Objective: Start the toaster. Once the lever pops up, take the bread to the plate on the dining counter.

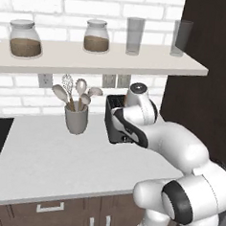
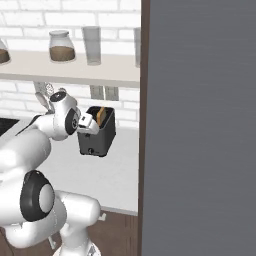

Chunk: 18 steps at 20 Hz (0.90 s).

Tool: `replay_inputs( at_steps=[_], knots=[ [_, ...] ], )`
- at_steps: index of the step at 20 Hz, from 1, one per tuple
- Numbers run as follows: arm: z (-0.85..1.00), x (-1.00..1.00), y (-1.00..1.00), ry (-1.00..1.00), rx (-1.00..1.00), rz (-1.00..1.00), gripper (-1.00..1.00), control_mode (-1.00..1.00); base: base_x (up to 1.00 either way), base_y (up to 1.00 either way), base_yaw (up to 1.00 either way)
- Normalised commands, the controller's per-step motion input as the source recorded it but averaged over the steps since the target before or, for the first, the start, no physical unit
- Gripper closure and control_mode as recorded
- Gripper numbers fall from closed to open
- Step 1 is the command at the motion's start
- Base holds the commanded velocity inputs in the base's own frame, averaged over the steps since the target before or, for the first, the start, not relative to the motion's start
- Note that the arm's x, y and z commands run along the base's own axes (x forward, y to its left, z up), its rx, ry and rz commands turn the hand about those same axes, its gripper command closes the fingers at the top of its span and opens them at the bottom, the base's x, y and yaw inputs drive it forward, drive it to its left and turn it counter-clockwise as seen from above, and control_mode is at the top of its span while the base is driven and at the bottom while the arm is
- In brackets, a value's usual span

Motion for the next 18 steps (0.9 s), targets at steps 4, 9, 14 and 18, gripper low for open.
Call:
replay_inputs(
  at_steps=[4,9,14,18],
  knots=[
    [-0.21,0.28,0.0,0.0,0.0,-0.01,1.0,-1.0,0.0,0.0,0.0],
    [-0.11,0.31,0.0,-0.03,0.0,0.0,1.0,-1.0,0.0,0.0,0.0],
    [-0.07,0.31,0.0,-0.01,0.0,0.0,1.0,-1.0,0.0,0.0,0.0],
    [-0.2,0.15,0.0,0.0,0.0,0.0,1.0,-1.0,0.0,0.0,0.0]
  ],
)
